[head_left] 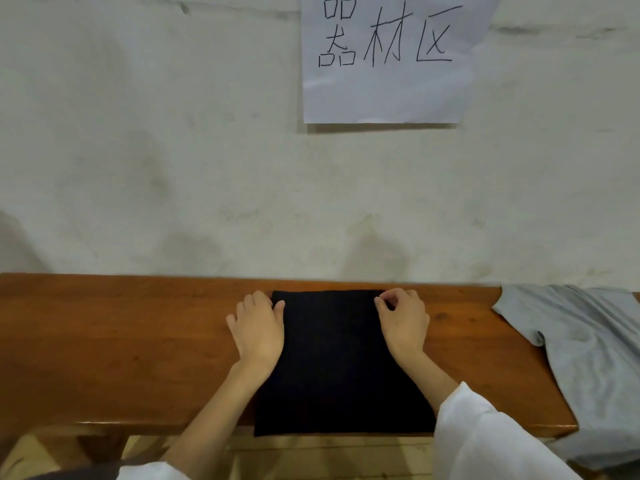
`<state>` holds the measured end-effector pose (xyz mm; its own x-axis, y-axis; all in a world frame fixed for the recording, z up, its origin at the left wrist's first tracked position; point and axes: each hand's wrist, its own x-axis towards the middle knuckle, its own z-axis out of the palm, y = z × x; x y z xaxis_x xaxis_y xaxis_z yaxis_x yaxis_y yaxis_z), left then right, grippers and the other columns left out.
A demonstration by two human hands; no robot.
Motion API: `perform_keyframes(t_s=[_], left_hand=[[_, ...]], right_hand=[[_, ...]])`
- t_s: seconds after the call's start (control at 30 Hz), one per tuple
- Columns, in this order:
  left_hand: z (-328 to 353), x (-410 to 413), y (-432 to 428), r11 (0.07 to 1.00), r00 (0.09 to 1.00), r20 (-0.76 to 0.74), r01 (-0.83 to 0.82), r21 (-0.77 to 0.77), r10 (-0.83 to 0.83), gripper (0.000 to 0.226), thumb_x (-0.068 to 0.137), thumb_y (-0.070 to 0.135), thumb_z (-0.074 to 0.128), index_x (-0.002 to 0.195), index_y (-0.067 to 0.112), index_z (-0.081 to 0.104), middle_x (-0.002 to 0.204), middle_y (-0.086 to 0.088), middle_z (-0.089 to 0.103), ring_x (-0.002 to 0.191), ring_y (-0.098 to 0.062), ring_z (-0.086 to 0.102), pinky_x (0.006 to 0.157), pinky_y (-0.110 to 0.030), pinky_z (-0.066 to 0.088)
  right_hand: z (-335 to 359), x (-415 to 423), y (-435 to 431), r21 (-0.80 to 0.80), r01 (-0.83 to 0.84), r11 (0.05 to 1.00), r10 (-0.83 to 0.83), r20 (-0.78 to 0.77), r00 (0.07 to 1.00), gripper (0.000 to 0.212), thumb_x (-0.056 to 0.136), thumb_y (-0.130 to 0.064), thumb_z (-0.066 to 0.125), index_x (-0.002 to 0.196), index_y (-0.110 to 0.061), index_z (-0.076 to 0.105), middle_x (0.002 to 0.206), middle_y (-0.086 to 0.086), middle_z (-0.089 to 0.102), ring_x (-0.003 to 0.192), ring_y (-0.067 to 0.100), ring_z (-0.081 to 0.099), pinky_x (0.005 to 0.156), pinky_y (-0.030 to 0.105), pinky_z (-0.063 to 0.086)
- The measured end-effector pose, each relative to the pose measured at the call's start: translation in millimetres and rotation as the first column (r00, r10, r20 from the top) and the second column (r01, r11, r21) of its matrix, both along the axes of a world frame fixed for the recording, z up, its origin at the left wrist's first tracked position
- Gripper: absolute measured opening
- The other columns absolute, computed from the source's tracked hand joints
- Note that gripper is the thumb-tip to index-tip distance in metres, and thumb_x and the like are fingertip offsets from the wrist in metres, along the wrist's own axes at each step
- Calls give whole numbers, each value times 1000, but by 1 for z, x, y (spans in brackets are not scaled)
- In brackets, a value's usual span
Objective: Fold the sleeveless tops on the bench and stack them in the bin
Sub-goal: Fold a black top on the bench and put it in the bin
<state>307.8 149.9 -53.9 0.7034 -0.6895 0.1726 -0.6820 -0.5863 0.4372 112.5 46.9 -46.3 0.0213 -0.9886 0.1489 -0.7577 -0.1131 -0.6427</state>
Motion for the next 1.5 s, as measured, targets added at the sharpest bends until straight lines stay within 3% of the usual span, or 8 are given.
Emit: perform_keyframes(t_s=[0.17,0.43,0.73,0.87,1.03,1.2,1.37,1.5], left_hand=[[7,-4,-1,994,1000,-19,-7,108,9,31,96,41,46,105,15,59,110,-4,57,106,-24,48,90,-38,33],[14,2,19,998,996,90,-24,-58,29,19,94,30,52,90,12,56,90,-5,58,88,-27,52,75,-38,31],[20,-10,62,992,993,-99,80,101,-70,28,98,45,36,82,25,48,77,10,55,89,-15,54,84,-36,35],[21,-37,99,981,994,-108,52,189,-32,37,97,54,29,82,28,52,86,12,56,93,-12,49,82,-33,33],[25,-55,121,969,994,-104,46,242,-22,40,95,58,30,80,29,53,90,11,52,95,-12,49,82,-32,31],[24,-61,140,917,998,35,30,398,-48,51,94,60,29,76,30,66,91,11,58,97,-13,49,80,-34,30],[7,-58,150,943,991,77,83,323,-113,54,84,58,53,46,19,59,54,0,58,59,-23,56,66,-37,31],[25,-66,150,883,986,-169,67,464,14,62,92,66,24,62,21,56,69,5,63,66,-15,60,70,-29,41]], right_hand=[[-1,0,-1,16,-54,998,55,-98,994,20,92,-38,57,102,-22,63,105,-4,57,101,18,54,86,33,36],[4,14,5,-261,-107,959,71,-144,987,13,92,-31,57,95,-19,64,97,-2,58,94,19,49,74,28,26],[4,-2,54,-298,-350,888,266,-287,920,29,91,-25,61,118,-16,62,123,4,58,117,23,54,97,36,42],[-7,-25,96,-86,-421,903,389,-255,885,51,99,-47,31,141,-21,43,152,-1,33,144,15,20,115,27,9],[-15,-35,110,46,-427,903,406,-412,816,106,72,-69,-32,150,-21,22,158,1,10,144,16,-5,114,29,-14],[-9,-32,118,244,-361,900,436,-521,733,73,99,-56,6,127,-16,61,132,8,58,124,25,54,112,39,5],[7,-35,113,256,-416,872,488,-404,774,82,87,-68,1,152,-19,15,159,0,2,148,20,1,117,36,-8],[19,-51,103,121,-285,951,302,-150,941,55,94,-36,54,144,-22,35,149,1,33,137,20,31,112,33,30]])
